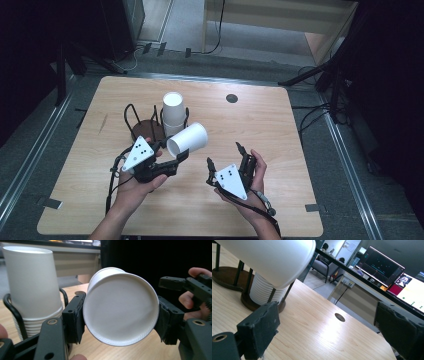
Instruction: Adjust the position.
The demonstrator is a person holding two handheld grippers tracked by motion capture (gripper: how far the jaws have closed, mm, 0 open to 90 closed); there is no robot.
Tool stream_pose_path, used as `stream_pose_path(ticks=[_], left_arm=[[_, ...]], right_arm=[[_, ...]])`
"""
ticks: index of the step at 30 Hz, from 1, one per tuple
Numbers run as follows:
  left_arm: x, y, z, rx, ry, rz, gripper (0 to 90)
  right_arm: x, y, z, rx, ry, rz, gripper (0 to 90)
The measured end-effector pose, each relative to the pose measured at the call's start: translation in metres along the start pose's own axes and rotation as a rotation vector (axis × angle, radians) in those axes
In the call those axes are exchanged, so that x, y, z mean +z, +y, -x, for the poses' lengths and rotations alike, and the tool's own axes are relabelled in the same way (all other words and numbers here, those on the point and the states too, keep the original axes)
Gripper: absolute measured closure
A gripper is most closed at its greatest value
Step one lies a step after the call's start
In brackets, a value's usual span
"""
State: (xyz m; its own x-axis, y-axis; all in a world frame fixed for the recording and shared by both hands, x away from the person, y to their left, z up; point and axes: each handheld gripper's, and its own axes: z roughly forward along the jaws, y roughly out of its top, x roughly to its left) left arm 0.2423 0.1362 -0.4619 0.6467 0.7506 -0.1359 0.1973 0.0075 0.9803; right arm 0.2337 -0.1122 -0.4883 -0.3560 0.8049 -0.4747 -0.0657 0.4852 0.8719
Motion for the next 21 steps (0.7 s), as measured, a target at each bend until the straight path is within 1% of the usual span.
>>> stream_pose_path(ticks=[3,5,6,9,11,13,14,16,17,18,20,21], left_arm=[[0.0,-0.002,-0.002,-0.019,0.003,0.033,35.2],[0.0,-0.002,-0.003,-0.016,0.01,0.049,35.2],[-0.001,-0.003,-0.003,-0.015,0.011,0.055,35.2],[-0.001,-0.003,-0.003,-0.028,0.005,0.077,35.3],[-0.001,-0.004,-0.004,-0.03,0.004,0.092,35.2],[0.0,-0.005,-0.003,-0.032,0.009,0.113,35.2],[0.0,-0.005,-0.003,-0.032,0.011,0.123,35.2],[0.0,-0.006,-0.003,-0.027,0.016,0.139,35.2],[0.0,-0.006,-0.003,-0.026,0.015,0.149,35.2],[0.0,-0.007,-0.003,-0.027,0.014,0.156,35.2],[0.0,-0.008,-0.003,-0.023,0.016,0.162,35.2],[0.0,-0.008,-0.003,-0.026,0.016,0.163,35.2]], right_arm=[[0.0,0.001,0.002,0.025,-0.002,-0.002,6.3],[0.0,0.003,0.006,0.054,-0.008,-0.001,6.6],[0.0,0.003,0.006,0.054,-0.008,-0.001,6.6],[0.0,0.004,0.008,0.081,-0.01,-0.001,7.0],[-0.001,0.005,0.009,0.099,-0.006,-0.001,7.6],[-0.002,0.007,0.01,0.134,0.008,0.001,9.3],[-0.002,0.007,0.01,0.134,0.008,0.001,9.3],[-0.004,0.01,0.011,0.176,0.033,0.008,12.0],[-0.005,0.012,0.011,0.18,0.034,0.013,12.8],[-0.006,0.014,0.01,0.179,0.037,0.017,12.8],[-0.008,0.02,0.009,0.229,0.063,0.021,12.8],[-0.008,0.02,0.009,0.229,0.063,0.021,12.8]])
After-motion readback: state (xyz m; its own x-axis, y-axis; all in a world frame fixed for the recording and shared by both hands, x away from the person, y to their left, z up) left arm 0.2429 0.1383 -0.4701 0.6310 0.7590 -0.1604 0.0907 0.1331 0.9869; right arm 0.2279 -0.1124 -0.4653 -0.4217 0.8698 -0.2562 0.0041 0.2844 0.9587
